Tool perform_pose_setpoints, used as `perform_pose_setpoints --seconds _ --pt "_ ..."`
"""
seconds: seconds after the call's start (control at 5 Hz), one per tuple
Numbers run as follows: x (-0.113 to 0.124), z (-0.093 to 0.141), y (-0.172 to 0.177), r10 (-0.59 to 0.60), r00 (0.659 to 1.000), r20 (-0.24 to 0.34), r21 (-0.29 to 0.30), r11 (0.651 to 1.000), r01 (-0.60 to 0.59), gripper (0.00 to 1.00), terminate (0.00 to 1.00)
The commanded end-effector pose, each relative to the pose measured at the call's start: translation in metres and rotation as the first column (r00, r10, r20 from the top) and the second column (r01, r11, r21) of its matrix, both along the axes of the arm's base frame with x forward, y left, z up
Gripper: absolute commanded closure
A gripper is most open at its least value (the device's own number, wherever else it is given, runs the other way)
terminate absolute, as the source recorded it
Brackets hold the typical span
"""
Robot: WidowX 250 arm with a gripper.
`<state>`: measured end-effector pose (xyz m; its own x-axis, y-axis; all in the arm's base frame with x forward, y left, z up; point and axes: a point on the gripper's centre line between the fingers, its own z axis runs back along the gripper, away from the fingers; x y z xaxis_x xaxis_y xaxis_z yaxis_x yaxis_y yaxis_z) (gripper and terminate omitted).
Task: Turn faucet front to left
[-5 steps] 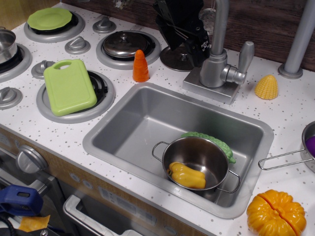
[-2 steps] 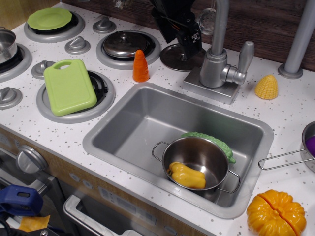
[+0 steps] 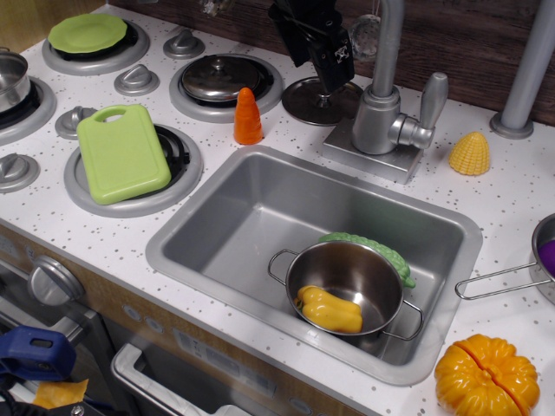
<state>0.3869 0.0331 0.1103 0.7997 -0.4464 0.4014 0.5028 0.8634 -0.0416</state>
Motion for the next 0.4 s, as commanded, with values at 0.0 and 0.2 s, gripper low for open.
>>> perform_pose_setpoints --seconds 0.0,0.2 --pt "0.0108 0.0194 0.0106 -0.019 0.998 0.059 0.026 1.000 0.017 0.00 0.00" --pt "0.0111 0.0191 0.0106 -0.015 0.998 0.064 0.029 0.999 0.013 0.00 1.00"
